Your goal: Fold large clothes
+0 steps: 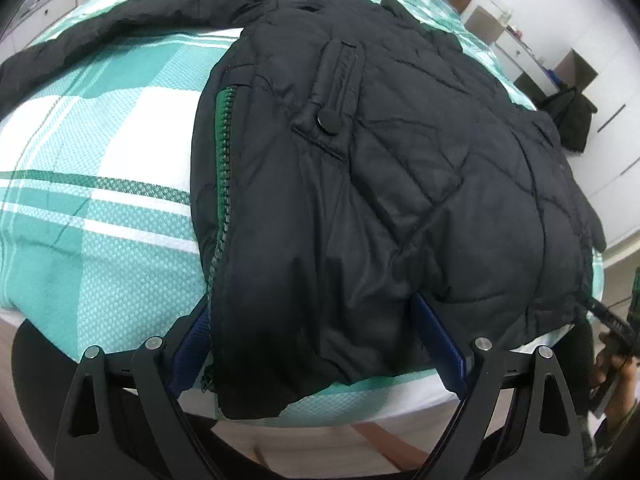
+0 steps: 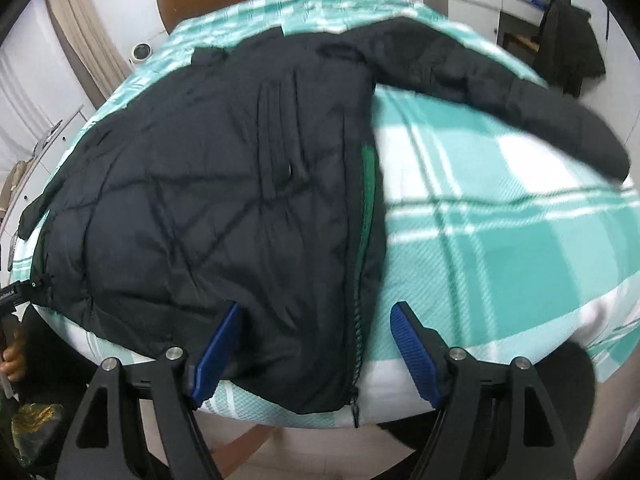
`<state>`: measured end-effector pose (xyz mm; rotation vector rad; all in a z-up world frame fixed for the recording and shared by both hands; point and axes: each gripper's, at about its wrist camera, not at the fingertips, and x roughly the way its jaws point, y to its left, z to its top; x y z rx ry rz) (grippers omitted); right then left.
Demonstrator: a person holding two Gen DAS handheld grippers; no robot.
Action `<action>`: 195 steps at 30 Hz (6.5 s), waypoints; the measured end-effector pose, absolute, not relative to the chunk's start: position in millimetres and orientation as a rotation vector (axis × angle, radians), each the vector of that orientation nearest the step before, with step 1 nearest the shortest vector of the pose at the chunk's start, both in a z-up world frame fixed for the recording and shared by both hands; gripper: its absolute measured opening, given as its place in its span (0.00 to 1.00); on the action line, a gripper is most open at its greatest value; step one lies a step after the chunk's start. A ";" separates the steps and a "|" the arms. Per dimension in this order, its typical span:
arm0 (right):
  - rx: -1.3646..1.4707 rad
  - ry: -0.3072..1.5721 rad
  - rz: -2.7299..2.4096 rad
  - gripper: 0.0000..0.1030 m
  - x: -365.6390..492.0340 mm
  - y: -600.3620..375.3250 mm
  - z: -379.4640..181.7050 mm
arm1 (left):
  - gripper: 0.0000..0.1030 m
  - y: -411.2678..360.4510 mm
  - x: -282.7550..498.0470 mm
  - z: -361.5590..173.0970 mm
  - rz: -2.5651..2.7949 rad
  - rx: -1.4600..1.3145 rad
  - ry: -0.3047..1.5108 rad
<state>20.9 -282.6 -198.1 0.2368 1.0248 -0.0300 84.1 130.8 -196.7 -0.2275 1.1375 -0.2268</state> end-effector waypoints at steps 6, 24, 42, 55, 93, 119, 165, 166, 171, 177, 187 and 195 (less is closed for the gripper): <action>0.271 1.016 -0.003 0.55 22.4 -282.8 -201.1 | 0.59 124.6 77.8 -197.4 -0.227 -0.197 1.139; 0.235 0.979 -0.022 0.29 6.8 -279.7 -190.6 | 0.40 140.3 60.7 -188.8 -0.215 -0.198 1.144; 0.167 0.777 -0.213 0.75 -6.9 -299.3 -128.4 | 0.99 171.9 44.9 -124.6 0.041 -0.180 0.878; 0.047 0.654 -0.139 0.85 -16.9 -271.5 -119.1 | 0.99 156.5 45.9 -111.8 0.030 -0.239 0.675; 0.110 0.707 -0.057 0.85 -8.6 -249.2 -146.4 | 0.99 131.5 44.0 -120.0 0.047 -0.150 0.699; 0.144 0.689 -0.059 0.85 -10.1 -257.2 -144.3 | 0.99 114.9 40.0 -107.3 0.032 -0.077 0.684; 0.374 0.625 -0.447 0.85 -22.6 -432.8 -135.9 | 0.99 109.7 42.7 -100.8 0.040 -0.049 0.683; 0.390 0.629 -0.456 0.85 -24.6 -436.7 -139.1 | 0.99 109.3 42.6 -100.8 0.039 -0.045 0.683; 0.473 0.648 -0.485 0.85 -31.3 -452.1 -152.7 | 0.99 107.4 43.7 -100.6 0.038 -0.031 0.683; 0.542 0.646 -0.507 0.85 -35.2 -465.3 -158.3 | 0.99 107.3 43.7 -100.9 0.042 -0.035 0.685; 0.787 0.549 -0.521 0.85 -42.7 -512.5 -161.9 | 0.99 111.5 47.5 -105.0 0.039 -0.073 0.700; 1.041 0.471 -0.468 0.85 -3.0 -587.5 -191.7 | 0.99 99.8 47.1 -99.1 0.026 -0.031 0.694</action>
